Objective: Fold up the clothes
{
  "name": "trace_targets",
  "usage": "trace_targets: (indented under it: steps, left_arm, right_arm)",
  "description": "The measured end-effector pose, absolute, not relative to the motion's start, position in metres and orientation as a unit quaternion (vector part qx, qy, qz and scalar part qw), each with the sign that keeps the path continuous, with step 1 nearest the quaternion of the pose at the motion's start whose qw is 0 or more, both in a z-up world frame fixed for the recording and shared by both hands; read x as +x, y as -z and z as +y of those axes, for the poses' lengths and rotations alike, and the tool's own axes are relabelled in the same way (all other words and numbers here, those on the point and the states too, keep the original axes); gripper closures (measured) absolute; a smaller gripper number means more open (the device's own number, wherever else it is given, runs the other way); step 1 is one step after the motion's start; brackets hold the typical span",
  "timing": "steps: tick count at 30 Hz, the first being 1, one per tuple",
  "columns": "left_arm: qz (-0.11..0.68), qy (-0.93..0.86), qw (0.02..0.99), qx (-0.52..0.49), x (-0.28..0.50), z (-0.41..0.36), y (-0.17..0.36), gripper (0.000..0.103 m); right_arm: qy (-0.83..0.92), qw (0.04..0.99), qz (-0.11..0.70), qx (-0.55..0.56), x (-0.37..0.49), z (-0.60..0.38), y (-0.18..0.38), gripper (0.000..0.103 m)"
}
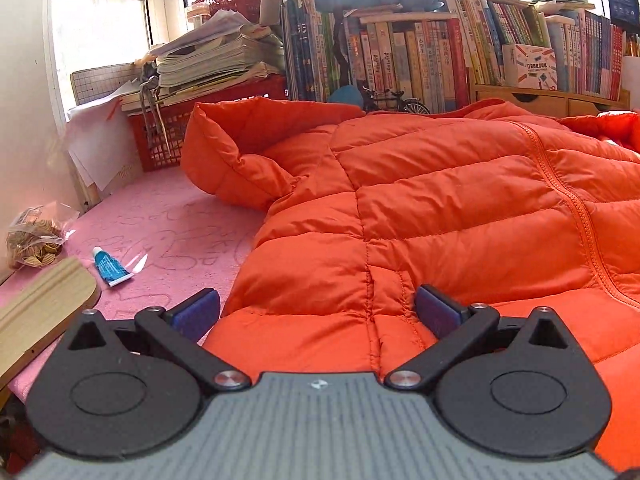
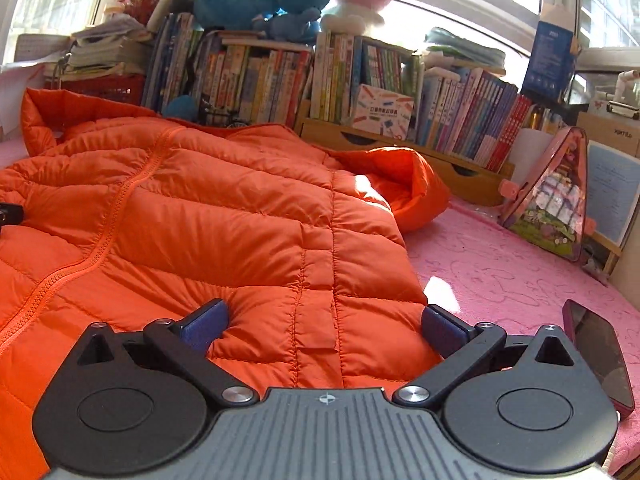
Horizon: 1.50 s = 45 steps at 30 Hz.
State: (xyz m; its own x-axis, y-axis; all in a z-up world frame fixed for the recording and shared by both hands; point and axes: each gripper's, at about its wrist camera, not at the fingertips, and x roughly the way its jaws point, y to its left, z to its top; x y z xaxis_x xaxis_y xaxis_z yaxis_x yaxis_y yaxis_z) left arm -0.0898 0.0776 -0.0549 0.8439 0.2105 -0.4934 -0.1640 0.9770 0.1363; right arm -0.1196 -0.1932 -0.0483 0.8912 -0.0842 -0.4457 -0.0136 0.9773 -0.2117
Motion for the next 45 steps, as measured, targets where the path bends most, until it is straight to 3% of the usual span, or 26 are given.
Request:
trace_targets:
  steps: [7,12,16,21,22,23,25,31,36,40,42,45]
  left_arm:
    - [0.268,-0.091,0.959,0.017,-0.09,0.083,0.056,0.0]
    - [0.261,-0.096,0.96,0.033,-0.092,0.078,0.056,0.0]
    - [0.257,-0.098,0.961,0.035,-0.092,0.077,0.057,0.0]
    - [0.257,-0.098,0.961,0.031,-0.091,0.078,0.057,0.0]
    - [0.256,-0.098,0.961,0.03,-0.091,0.078,0.057,0.0]
    - [0.256,-0.098,0.961,0.029,-0.092,0.078,0.057,0.0]
    - [0.255,-0.099,0.961,0.029,-0.092,0.077,0.057,0.0]
    - [0.265,-0.094,0.959,0.017,-0.089,0.083,0.051,0.0]
    - [0.217,-0.1,0.97,0.054,-0.065,0.094,0.016,0.0]
    - [0.121,-0.111,0.974,0.155,-0.016,0.088,-0.028,0.0]
    - [0.122,-0.089,0.969,0.198,0.024,0.079,-0.039,0.0]
    - [0.211,-0.076,0.954,0.2,0.094,0.069,-0.032,0.0]
  right_arm:
    - [0.074,0.963,0.236,-0.103,-0.124,-0.217,0.046,0.0]
    - [0.159,0.943,0.243,-0.164,-0.128,-0.228,0.039,0.0]
    - [0.156,0.939,0.2,-0.232,-0.128,-0.222,0.015,0.001]
    - [0.035,0.971,0.177,-0.154,-0.097,-0.204,-0.031,0.001]
    - [0.005,0.974,0.179,-0.135,-0.088,-0.198,-0.037,0.006]
    - [-0.027,0.976,0.183,-0.116,-0.077,-0.191,-0.042,0.019]
    - [-0.092,0.969,0.209,-0.094,-0.047,-0.164,-0.042,0.034]
    - [-0.149,0.944,0.26,-0.135,0.002,-0.095,0.001,0.039]
    - [-0.145,0.936,0.3,-0.111,0.015,-0.092,0.032,0.037]
    - [-0.132,0.938,0.305,-0.102,0.015,-0.096,0.036,0.024]
    - [-0.13,0.938,0.308,-0.096,0.018,-0.099,0.037,0.022]
    - [-0.126,0.938,0.311,-0.091,0.02,-0.1,0.037,0.019]
